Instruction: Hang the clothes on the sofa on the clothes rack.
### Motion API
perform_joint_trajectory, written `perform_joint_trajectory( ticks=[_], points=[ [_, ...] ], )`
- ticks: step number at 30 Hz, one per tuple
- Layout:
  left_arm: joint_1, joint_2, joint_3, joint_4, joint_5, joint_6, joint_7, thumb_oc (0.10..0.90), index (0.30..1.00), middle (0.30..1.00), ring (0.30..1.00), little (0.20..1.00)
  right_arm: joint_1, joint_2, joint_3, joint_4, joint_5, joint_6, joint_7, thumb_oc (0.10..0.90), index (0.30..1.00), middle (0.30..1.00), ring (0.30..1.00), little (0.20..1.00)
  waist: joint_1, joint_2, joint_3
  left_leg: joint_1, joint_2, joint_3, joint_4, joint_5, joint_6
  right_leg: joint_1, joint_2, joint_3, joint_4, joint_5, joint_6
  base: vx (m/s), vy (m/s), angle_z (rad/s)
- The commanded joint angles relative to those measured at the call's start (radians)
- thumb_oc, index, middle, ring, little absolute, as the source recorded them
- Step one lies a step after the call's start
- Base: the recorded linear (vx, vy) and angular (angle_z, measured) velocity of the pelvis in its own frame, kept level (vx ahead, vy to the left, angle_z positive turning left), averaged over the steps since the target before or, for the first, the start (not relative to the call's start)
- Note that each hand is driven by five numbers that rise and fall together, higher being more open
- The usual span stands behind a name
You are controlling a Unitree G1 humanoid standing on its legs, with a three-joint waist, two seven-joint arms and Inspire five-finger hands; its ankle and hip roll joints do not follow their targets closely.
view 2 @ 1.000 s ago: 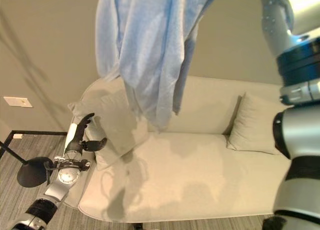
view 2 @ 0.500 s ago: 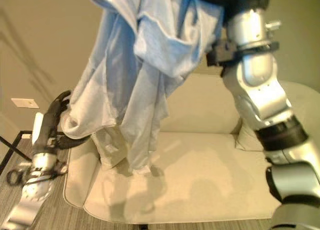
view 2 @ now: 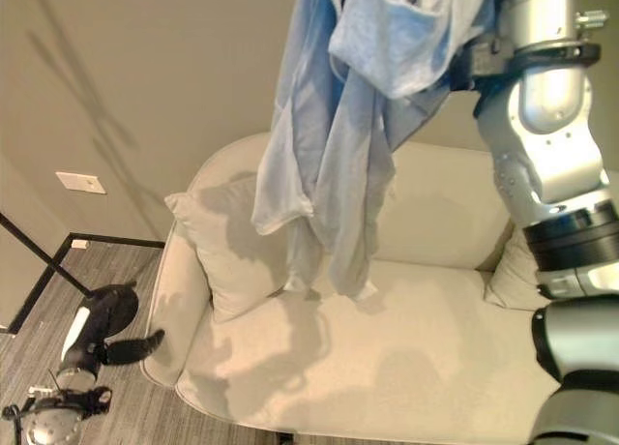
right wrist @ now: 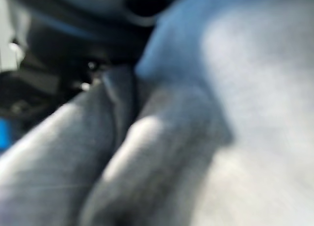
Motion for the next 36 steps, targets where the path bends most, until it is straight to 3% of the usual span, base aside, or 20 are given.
perform_joint_trajectory(
  ticks=[1, 7, 8, 11, 13, 18, 22, 23, 24, 25, 30, 32, 36],
  points=[
    [-0.104, 0.069, -0.003, -0.144, 0.081, -0.117, 0.071, 0.8, 0.9, 0.9, 0.9, 0.9, -0.097, 0.002, -0.057, -0.031, 0.051, -0.086, -0.006, 0.4, 0.3, 0.3, 0.3, 0.3, -0.014, -0.035, -0.1, -0.084, 0.052, -0.005, -0.004, 0.003, -0.028, 0.096, -0.087, -0.002, 0.008, -0.128, 0.11, 0.0, 0.0, 0.0],
    [-0.306, 0.015, -0.113, -0.235, 0.1, -0.121, 0.107, 0.8, 0.9, 0.9, 0.9, 0.9, -0.014, 0.029, -0.049, -0.141, 0.025, -0.078, 0.003, 0.4, 0.3, 0.3, 0.3, 0.3, -0.034, -0.043, -0.099, -0.083, 0.052, -0.001, -0.004, 0.003, -0.029, 0.094, -0.091, 0.002, 0.012, -0.13, 0.108, 0.0, 0.0, 0.0],
    [-0.396, -0.027, -0.197, -0.276, 0.053, -0.122, 0.082, 0.8, 0.9, 0.9, 0.9, 0.9, 0.004, 0.061, -0.03, -0.165, 0.017, -0.068, 0.005, 0.4, 0.3, 0.3, 0.3, 0.3, -0.045, -0.045, -0.102, -0.084, 0.051, 0.006, -0.004, 0.003, -0.028, 0.092, -0.092, 0.002, 0.013, -0.13, 0.108, 0.0, 0.0, 0.0],
    [-0.451, -0.062, -0.265, -0.265, 0.01, -0.121, 0.062, 0.8, 0.9, 0.9, 0.9, 0.9, -0.004, 0.083, -0.005, -0.176, 0.017, -0.061, 0.004, 0.4, 0.3, 0.3, 0.3, 0.3, -0.05, -0.045, -0.102, -0.084, 0.049, 0.012, -0.004, 0.002, -0.027, 0.091, -0.093, 0.004, 0.013, -0.127, 0.108, 0.0, 0.0, 0.0],
    [-0.511, -0.099, -0.342, -0.215, 0.011, -0.111, 0.056, 0.8, 0.9, 0.9, 0.9, 0.9, -0.025, 0.116, 0.015, -0.181, 0.026, -0.062, 0.004, 0.4, 0.3, 0.3, 0.3, 0.3, -0.059, -0.046, -0.102, -0.084, 0.049, 0.017, -0.004, 0.001, -0.026, 0.09, -0.094, 0.008, 0.013, -0.126, 0.108, 0.0, 0.0, 0.0],
    [-0.71, -0.229, -0.538, 0.083, 0.053, -0.059, 0.083, 0.8, 0.9, 0.9, 0.9, 0.9, -0.072, 0.237, 0.07, -0.193, 0.043, -0.078, -0.012, 0.4, 0.3, 0.3, 0.3, 0.3, -0.087, -0.047, -0.101, -0.081, 0.049, 0.03, -0.004, 0.0, -0.024, 0.084, -0.093, 0.019, 0.018, -0.127, 0.107, 0.0, 0.0, -0.03],
    [-0.815, -0.33, -0.622, 0.275, -0.018, -0.026, 0.075, 0.8, 0.9, 0.9, 0.9, 0.9, -0.098, 0.3, 0.093, -0.214, 0.051, -0.087, -0.03, 0.4, 0.3, 0.3, 0.3, 0.3, -0.108, -0.045, -0.1, -0.083, 0.048, 0.037, -0.004, -0.001, -0.023, 0.078, -0.091, 0.03, 0.019, -0.125, 0.106, 0.0, -0.002, -0.04],
    [-0.824, -0.346, -0.632, 0.291, -0.053, -0.024, 0.066, 0.698, 0.747, 0.747, 0.747, 0.747, -0.102, 0.305, 0.094, -0.217, 0.052, -0.087, -0.035, 0.4, 0.3, 0.3, 0.3, 0.3, -0.111, -0.045, -0.1, -0.083, 0.048, 0.038, -0.004, -0.002, -0.023, 0.078, -0.09, 0.032, 0.02, -0.125, 0.106, 0.0, 0.0, 0.0],
    [-0.825, -0.361, -0.637, 0.295, -0.102, -0.025, 0.05, 0.518, 0.476, 0.476, 0.476, 0.476, -0.105, 0.31, 0.095, -0.221, 0.052, -0.087, -0.036, 0.4, 0.3, 0.3, 0.3, 0.3, -0.113, -0.044, -0.1, -0.083, 0.048, 0.04, -0.004, -0.002, -0.023, 0.076, -0.089, 0.036, 0.02, -0.125, 0.106, 0.02, -0.002, -0.05],
    [-0.818, -0.374, -0.642, 0.295, -0.171, -0.028, 0.032, 0.4, 0.3, 0.3, 0.3, 0.3, -0.108, 0.311, 0.091, -0.219, 0.051, -0.086, -0.041, 0.4, 0.3, 0.3, 0.3, 0.3, -0.116, -0.043, -0.1, -0.082, 0.048, 0.041, -0.004, -0.003, -0.022, 0.075, -0.088, 0.039, 0.021, -0.125, 0.106, 0.02, -0.001, -0.1],
    [-0.784, -0.383, -0.66, 0.243, -0.348, -0.025, -0.044, 0.4, 0.3, 0.3, 0.3, 0.3, -0.112, 0.315, 0.074, -0.193, 0.051, -0.08, -0.057, 0.4, 0.3, 0.3, 0.3, 0.3, -0.115, -0.042, -0.097, -0.081, 0.048, 0.043, -0.004, -0.006, -0.021, 0.073, -0.084, 0.048, 0.019, -0.122, 0.105, 0.01, -0.006, -0.04],
    [-0.731, -0.367, -0.646, 0.181, -0.508, -0.022, -0.091, 0.4, 0.3, 0.3, 0.3, 0.3, -0.108, 0.303, 0.062, -0.158, 0.052, -0.066, -0.075, 0.4, 0.3, 0.3, 0.3, 0.3, -0.111, -0.042, -0.094, -0.081, 0.049, 0.043, -0.004, -0.008, -0.02, 0.073, -0.082, 0.053, 0.016, -0.12, 0.105, 0.0, 0.0, 0.0],
    [-0.684, -0.336, -0.612, 0.135, -0.569, -0.019, -0.1, 0.4, 0.3, 0.3, 0.3, 0.3, -0.098, 0.28, 0.044, -0.138, 0.053, -0.06, -0.077, 0.4, 0.3, 0.3, 0.3, 0.3, -0.106, -0.041, -0.092, -0.079, 0.051, 0.043, -0.004, -0.009, -0.02, 0.077, -0.081, 0.053, 0.011, -0.12, 0.104, 0.0, 0.0, 0.0]
  ],
)
